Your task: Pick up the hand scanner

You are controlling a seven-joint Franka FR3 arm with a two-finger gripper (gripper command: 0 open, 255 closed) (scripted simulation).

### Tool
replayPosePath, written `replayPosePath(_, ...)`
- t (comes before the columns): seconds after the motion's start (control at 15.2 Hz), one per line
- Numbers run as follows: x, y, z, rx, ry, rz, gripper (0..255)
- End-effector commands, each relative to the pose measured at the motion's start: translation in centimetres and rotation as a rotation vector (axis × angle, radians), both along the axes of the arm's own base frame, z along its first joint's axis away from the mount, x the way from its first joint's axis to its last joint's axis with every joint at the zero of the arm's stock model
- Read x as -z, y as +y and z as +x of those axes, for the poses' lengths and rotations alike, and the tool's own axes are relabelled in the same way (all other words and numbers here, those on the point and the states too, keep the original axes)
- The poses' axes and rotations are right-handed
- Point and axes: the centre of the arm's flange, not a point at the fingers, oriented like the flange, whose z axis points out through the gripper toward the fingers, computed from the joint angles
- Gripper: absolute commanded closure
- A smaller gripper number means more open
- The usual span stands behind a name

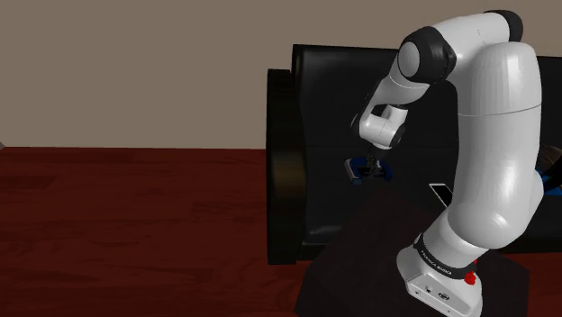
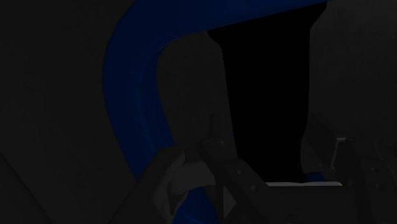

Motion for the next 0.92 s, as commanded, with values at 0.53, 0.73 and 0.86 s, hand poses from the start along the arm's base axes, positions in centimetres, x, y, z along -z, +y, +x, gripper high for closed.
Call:
replayPosePath(0.53,0.0,0.0,0.0,0.0,0.0,0.0,255)
replayPosePath(0.73,-1.5,0.0,0.0,0.0,0.0,0.0,255)
replayPosePath(0.86,-2.6,0.0,0.0,0.0,0.0,0.0,255)
